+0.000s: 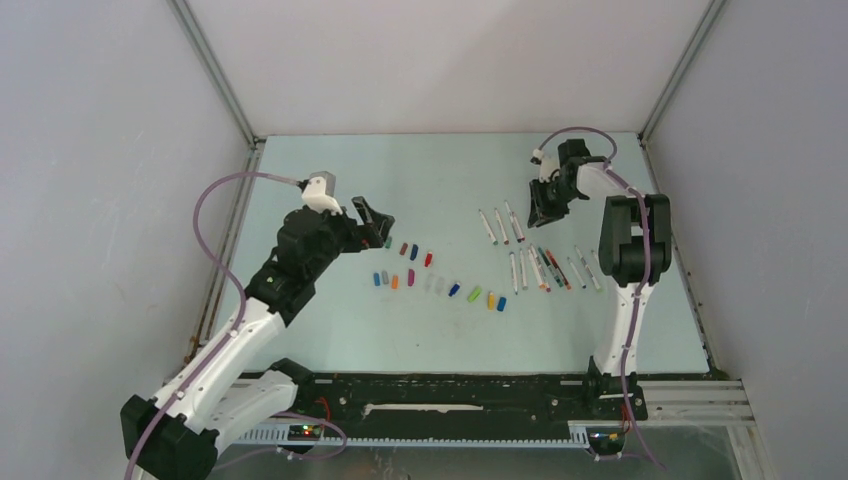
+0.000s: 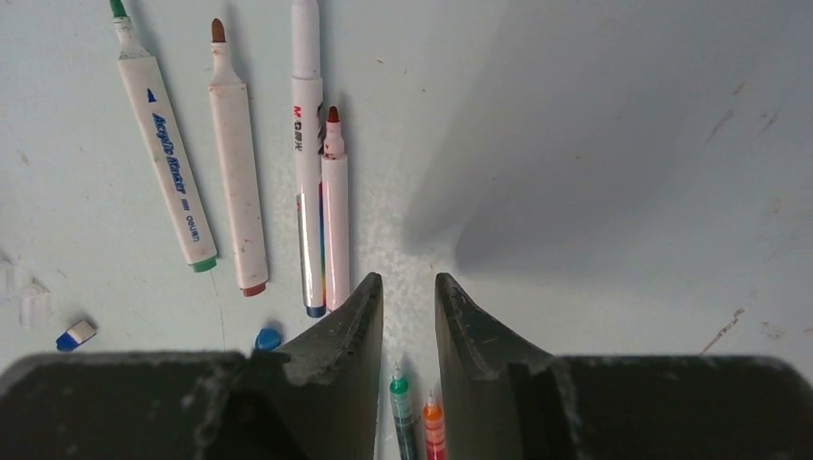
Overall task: Open the pen caps
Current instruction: Place the pen at the center of the board, then reset both arms
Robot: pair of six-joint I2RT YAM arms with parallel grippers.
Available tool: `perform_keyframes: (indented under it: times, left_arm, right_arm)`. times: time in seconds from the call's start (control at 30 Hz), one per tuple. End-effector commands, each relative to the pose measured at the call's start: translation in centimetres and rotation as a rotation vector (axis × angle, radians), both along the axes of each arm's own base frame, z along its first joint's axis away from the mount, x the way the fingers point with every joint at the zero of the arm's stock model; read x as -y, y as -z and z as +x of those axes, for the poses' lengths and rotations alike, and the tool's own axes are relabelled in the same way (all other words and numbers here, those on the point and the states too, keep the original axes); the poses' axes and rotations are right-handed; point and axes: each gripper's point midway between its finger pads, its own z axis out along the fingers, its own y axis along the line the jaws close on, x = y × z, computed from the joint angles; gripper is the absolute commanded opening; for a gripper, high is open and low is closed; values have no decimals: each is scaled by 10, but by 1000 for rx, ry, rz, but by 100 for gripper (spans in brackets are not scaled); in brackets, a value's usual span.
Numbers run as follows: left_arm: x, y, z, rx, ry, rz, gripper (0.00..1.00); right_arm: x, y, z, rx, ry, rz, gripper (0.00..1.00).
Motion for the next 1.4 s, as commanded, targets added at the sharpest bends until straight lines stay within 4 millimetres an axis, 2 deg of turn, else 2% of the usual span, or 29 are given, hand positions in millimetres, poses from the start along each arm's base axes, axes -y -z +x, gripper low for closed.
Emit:
perform_keyframes:
  times: [0.0, 0.2, 0.33, 0.4, 0.57, 0.67, 0.7, 0.77, 0.83, 0.9, 1.1, 1.27, 1.37]
  left_arm:
    - [0, -31, -3, 82, 7, -58, 100]
    - [-1, -40, -9, 89, 27, -131, 100]
    - [-3, -54, -15, 94, 50, -199, 100]
    - [-8, -65, -18, 103, 46, -207, 100]
    - [-32, -88, -24, 104, -53, -172, 100]
    - [-49, -106, -31, 118, -108, -111, 100]
    - [-52, -112, -34, 128, -108, -91, 100]
    - [-62, -122, -38, 138, -140, -44, 100]
    - [-69, -132, -43, 153, -146, -2, 100]
    - [-73, -143, -49, 173, -143, 22, 100]
    - [-80, -168, -64, 218, -141, 46, 100]
    - [-88, -181, -69, 241, -166, 66, 100]
    - [-91, -185, -71, 248, -179, 79, 100]
  right_arm:
    - [0, -51, 10, 113, 11, 49, 29]
    - [-10, -99, -11, 214, -92, 122, 29]
    - [-15, -146, -39, 332, -203, 175, 30]
    - [-4, -176, -52, 429, -225, 191, 32]
    - [21, -239, -85, 657, -231, 158, 54]
    - [38, -271, -102, 749, -194, 169, 65]
    - [43, -280, -106, 772, -171, 184, 71]
    - [53, -298, -115, 799, -109, 235, 90]
    - [68, -313, -121, 820, -34, 292, 99]
    - [73, -326, -129, 840, -13, 349, 100]
    - [84, -344, -136, 847, 92, 311, 99]
    - [75, -366, -141, 847, 138, 308, 100]
    - [52, -375, -148, 850, 66, 323, 99]
